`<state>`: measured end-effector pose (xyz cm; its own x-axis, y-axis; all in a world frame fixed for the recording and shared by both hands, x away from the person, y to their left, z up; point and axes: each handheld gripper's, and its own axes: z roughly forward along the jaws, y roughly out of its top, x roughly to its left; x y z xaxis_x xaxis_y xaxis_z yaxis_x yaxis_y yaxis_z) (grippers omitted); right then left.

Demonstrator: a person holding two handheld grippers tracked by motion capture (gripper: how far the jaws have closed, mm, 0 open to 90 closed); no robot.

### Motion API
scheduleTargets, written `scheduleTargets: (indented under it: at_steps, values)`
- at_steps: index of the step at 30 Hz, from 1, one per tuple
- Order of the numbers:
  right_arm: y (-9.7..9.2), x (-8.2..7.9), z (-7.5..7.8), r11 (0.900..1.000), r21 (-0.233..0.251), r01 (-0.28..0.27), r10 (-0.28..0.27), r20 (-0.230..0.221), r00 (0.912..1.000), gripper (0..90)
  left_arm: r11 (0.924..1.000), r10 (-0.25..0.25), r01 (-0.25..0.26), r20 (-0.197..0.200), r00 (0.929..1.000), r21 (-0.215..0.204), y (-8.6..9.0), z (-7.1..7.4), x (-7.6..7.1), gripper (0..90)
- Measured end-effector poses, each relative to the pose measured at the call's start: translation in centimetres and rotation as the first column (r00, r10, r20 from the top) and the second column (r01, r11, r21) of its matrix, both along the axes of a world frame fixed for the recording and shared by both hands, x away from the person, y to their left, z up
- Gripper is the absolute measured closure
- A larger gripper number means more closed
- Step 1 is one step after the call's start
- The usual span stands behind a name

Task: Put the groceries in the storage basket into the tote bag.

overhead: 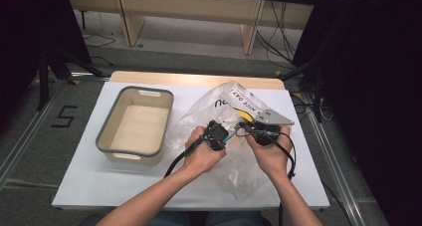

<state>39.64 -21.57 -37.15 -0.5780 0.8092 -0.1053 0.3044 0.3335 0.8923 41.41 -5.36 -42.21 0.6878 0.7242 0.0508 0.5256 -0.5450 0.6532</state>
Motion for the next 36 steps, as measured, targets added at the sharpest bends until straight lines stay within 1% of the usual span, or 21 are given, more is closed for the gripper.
scheduleTargets:
  at_steps: [3,5,7,8,9,12,15,17,22,24,26,29,31,33,34,35,36]
  values:
    - [0.0,0.0,0.0,1.0000,0.001,0.000,0.000,-0.001,1.0000,90.0,1.0000,0.007,-0.007,0.008,0.9999,-0.004,-0.1,-0.1,0.2,81.5]
    - [0.0,0.0,0.0,1.0000,0.001,0.000,0.000,-0.002,1.0000,90.0,0.9998,0.010,-0.010,0.021,0.9997,-0.016,-0.1,-0.3,0.3,81.1]
    - [0.0,0.0,-0.1,1.0000,0.000,0.001,-0.001,-0.004,1.0000,90.0,0.9995,0.010,-0.009,0.044,0.9990,-0.029,-0.1,-0.4,0.5,80.1]
    - [0.0,0.0,-0.1,1.0000,0.001,0.001,-0.001,-0.005,1.0000,90.0,0.9988,0.004,-0.001,0.060,0.9982,-0.049,-0.1,-0.5,0.6,78.0]
    - [0.0,0.0,-0.1,1.0000,0.001,0.000,0.000,-0.005,1.0000,90.0,0.9984,-0.006,0.010,0.070,0.9975,-0.056,-0.1,-0.5,0.6,75.5]
    - [-0.1,0.1,-0.2,1.0000,0.003,0.005,-0.004,-0.008,1.0000,90.0,0.9979,-0.013,0.018,0.075,0.9971,-0.063,0.2,-0.6,0.4,66.8]
    - [-0.2,0.1,-0.3,1.0000,0.002,0.006,-0.006,-0.010,0.9999,90.0,0.9971,-0.019,0.026,0.084,0.9963,-0.072,0.9,-0.4,-0.2,60.9]
    - [-0.3,0.2,-0.3,1.0000,0.001,0.007,-0.007,-0.010,0.9999,90.0,0.9965,-0.029,0.036,0.086,0.9958,-0.075,1.4,-0.1,-0.8,58.9]
    - [-0.2,0.1,-0.3,1.0000,-0.002,0.002,-0.002,-0.014,0.9999,90.0,0.9947,-0.054,0.063,0.105,0.9930,-0.082,3.3,0.9,-2.7,57.7]
    - [-0.2,0.0,-0.4,1.0000,-0.005,0.002,-0.002,-0.024,0.9997,90.0,0.9942,-0.064,0.073,0.112,0.9916,-0.079,4.1,1.3,-3.4,57.4]
    - [-0.1,0.0,-0.5,0.9999,-0.011,-0.004,0.004,-0.030,0.9996,90.0,0.9934,-0.065,0.075,0.118,0.9909,-0.086,5.0,1.7,-4.1,57.2]
    - [0.0,-0.1,-0.8,0.9994,-0.028,-0.022,0.021,-0.057,0.9982,90.0,0.9923,-0.052,0.066,0.133,0.9898,-0.105,6.3,2.5,-5.0,57.2]
    - [0.1,-0.2,-1.3,0.9983,-0.043,-0.039,0.035,-0.090,0.9953,90.0,0.9910,-0.047,0.065,0.151,0.9874,-0.117,7.0,3.1,-5.5,57.0]
    - [0.2,-0.2,-1.8,0.9965,-0.060,-0.057,0.049,-0.127,0.9907,90.0,0.9903,-0.033,0.054,0.163,0.9860,-0.128,7.6,3.6,-5.7,56.1]
    - [0.2,-0.2,-2.1,0.9950,-0.071,-0.071,0.059,-0.152,0.9866,90.0,0.9905,-0.029,0.051,0.169,0.9852,-0.128,8.0,3.8,-5.7,55.5]
    - [0.2,-0.2,-2.4,0.9936,-0.081,-0.078,0.064,-0.163,0.9845,90.0,0.9903,-0.018,0.042,0.174,0.9846,-0.132,8.2,3.9,-5.7,54.7]
    - [0.2,-0.2,-2.7,0.9923,-0.090,-0.086,0.068,-0.178,0.9817,90.0,0.9912,-0.011,0.034,0.175,0.9846,-0.128,8.5,3.9,-5.5,53.9]
